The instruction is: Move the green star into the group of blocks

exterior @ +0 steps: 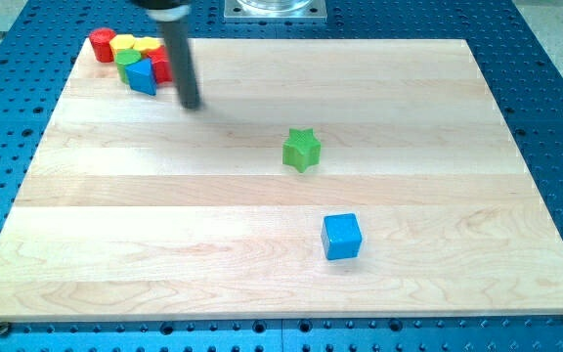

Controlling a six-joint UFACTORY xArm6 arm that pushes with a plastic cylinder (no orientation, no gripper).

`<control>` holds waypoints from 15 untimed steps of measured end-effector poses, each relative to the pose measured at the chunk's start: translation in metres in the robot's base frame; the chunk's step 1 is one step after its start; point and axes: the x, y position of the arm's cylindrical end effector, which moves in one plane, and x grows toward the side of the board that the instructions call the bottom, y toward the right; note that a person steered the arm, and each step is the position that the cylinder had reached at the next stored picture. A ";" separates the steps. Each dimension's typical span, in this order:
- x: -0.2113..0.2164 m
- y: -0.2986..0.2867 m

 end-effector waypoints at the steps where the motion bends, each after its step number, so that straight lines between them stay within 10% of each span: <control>1: 0.017 0.089; 3: 0.074 0.165; 9: 0.141 -0.168; 12: -0.002 -0.131; 13: 0.027 -0.108; 15: 0.069 0.119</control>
